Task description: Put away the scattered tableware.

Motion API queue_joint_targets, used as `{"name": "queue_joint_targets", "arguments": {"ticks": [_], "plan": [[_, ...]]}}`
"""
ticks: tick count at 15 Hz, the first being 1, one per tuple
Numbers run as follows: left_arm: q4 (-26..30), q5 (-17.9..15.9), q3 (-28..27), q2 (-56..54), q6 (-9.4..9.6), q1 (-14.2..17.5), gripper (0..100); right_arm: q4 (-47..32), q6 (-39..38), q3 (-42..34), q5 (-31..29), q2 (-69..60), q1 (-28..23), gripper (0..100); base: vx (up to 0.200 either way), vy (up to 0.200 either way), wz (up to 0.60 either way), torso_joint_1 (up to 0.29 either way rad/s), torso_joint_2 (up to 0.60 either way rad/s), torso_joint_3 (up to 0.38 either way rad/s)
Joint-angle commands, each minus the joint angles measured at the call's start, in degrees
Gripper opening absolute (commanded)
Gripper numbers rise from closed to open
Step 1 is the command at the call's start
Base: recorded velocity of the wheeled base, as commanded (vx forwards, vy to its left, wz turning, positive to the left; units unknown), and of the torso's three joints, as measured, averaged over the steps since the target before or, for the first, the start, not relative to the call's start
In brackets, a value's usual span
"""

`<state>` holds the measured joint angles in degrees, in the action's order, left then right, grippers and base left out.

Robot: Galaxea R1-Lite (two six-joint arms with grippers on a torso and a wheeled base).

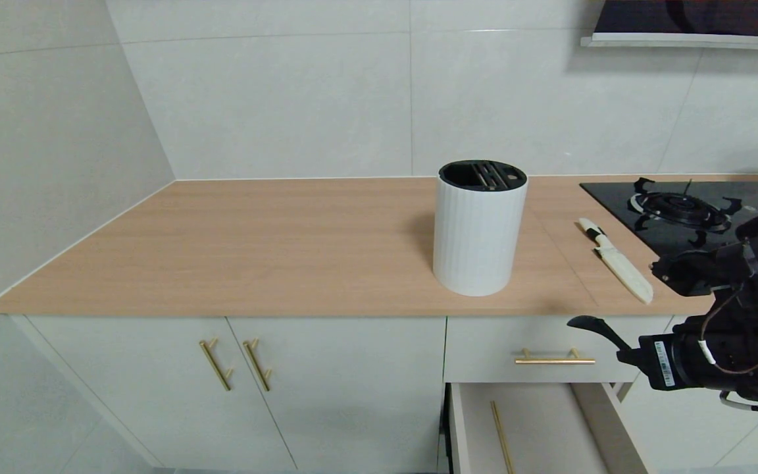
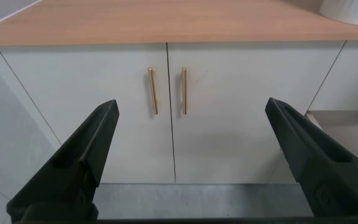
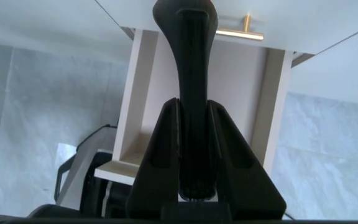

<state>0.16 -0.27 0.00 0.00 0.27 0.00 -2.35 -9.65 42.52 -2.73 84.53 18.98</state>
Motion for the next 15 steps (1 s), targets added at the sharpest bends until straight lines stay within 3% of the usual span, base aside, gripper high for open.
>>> {"name": "queue_joint_targets", "arguments": {"ticks": [1, 15], "plan": [[0.02, 0.00, 0.00, 0.09, 0.00, 0.00, 100, -0.02, -0.01, -0.07, 0.01, 1.69, 0.00, 0, 0.000, 0.000, 0.00, -0.041, 0.05, 0.071], [0.02, 0.00, 0.00, 0.09, 0.08, 0.00, 100, -0.11, 0.07, -0.60, -0.08, 4.86, 0.09, 0, 0.000, 0.000, 0.00, -0.184, 0.46, 0.272]]}}
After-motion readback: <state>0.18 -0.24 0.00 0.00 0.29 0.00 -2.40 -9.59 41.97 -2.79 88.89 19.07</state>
